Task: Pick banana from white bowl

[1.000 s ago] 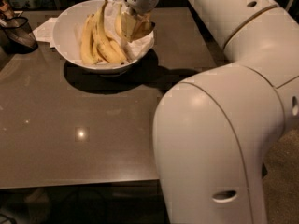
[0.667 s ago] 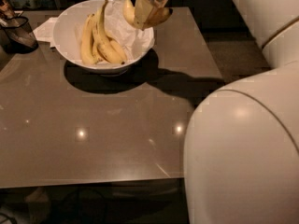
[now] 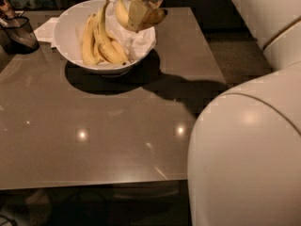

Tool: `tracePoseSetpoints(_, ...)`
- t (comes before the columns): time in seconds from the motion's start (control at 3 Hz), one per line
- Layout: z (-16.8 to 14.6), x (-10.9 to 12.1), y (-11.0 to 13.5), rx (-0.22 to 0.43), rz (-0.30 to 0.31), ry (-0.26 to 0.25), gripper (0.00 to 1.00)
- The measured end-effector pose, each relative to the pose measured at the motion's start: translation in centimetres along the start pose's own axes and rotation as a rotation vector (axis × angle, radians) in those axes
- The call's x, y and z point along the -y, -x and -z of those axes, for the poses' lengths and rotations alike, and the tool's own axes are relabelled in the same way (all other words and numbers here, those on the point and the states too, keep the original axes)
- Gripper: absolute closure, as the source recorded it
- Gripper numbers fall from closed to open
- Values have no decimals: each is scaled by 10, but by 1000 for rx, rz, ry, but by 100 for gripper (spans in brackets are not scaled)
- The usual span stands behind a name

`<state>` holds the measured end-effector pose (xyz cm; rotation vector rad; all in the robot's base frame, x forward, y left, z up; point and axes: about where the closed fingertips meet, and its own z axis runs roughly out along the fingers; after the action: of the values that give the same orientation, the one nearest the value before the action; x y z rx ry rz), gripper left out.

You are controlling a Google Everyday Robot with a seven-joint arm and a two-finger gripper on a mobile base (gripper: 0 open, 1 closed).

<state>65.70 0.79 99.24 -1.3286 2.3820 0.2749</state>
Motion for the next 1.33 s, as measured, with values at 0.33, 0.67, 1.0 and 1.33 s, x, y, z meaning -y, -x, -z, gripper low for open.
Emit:
tracePoseSetpoints(0.33,8,-29,0,-1,46,53,100)
tracePoseSetpoints(0.67,16,-57,3,9,99,85,100)
tracePoseSetpoints(1.0,16,-57,3,9,99,85,100)
tracePoseSetpoints(1.33,20,-60,8,24,114,87,100)
